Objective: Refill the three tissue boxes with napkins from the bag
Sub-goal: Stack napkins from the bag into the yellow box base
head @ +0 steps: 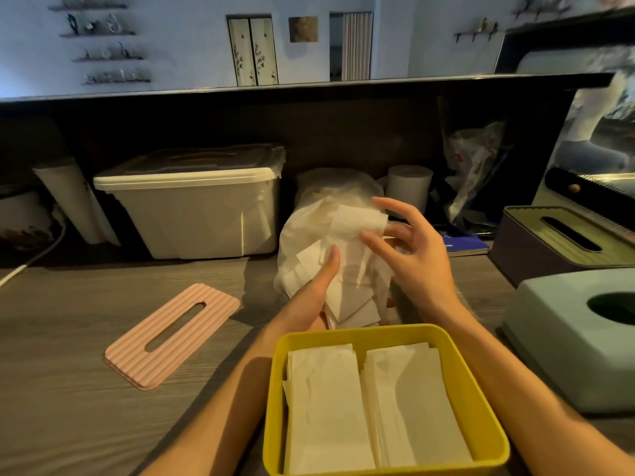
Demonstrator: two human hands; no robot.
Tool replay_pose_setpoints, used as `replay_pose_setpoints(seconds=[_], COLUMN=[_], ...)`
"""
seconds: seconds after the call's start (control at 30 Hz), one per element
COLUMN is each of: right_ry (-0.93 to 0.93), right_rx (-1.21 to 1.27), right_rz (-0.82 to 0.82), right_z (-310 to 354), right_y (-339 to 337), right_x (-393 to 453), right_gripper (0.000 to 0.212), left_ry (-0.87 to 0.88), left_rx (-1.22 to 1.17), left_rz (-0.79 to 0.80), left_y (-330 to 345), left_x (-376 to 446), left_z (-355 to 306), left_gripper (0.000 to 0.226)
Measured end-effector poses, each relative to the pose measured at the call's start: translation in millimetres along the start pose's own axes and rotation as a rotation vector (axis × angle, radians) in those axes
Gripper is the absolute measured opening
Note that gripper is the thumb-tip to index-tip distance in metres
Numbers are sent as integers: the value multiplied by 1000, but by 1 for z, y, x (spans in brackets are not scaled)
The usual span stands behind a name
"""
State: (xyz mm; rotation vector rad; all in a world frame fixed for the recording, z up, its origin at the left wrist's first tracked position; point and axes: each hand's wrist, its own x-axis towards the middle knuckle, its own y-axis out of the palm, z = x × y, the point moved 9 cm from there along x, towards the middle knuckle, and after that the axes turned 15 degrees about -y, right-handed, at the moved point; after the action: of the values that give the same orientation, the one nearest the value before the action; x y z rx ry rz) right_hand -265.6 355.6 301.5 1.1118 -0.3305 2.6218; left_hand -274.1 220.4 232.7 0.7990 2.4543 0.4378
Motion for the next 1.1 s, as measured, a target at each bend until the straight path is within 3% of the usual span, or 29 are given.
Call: replay_pose_setpoints(seconds=[0.2,0.33,0.43,0.5,0.57,0.67,0.73,0.83,0.97,1.1], right_ry=[43,101,132,85,22,-30,-70,-76,76,56], right_rx=[91,176,285,221,77,-62,-133,-259,-241,-170], right_rz=[-27,90,235,260,246,244,252,269,379,315], right_z=[3,3,8,12,11,8,8,3,-14,-5], right_y=[-10,-6,8,14,16,18,16,7,5,2], right_x=[5,7,4,3,1,-2,-2,4,1,3], right_gripper=[49,41,44,46,45,45,46,46,55,59], left_ry=[-53,-127,-67,-10,11,23,40,48,-19,-62], left_rx=[-208,-342,-228,-168,-127,-195,-132,50,34,34], left_rz=[75,68,-20,-59,-135,65,89,-5,-24,-1], left_y=[-3,-9,-11,-21,-23,-8,-5,-13,-20,-23], left_x=[3,12,11,11,10,1,-1,-2,-2,-3], left_z=[4,13,6,2,-1,-2,-2,-5,-2,1], left_gripper=[60,66,44,41,53,80,60,29,42,56])
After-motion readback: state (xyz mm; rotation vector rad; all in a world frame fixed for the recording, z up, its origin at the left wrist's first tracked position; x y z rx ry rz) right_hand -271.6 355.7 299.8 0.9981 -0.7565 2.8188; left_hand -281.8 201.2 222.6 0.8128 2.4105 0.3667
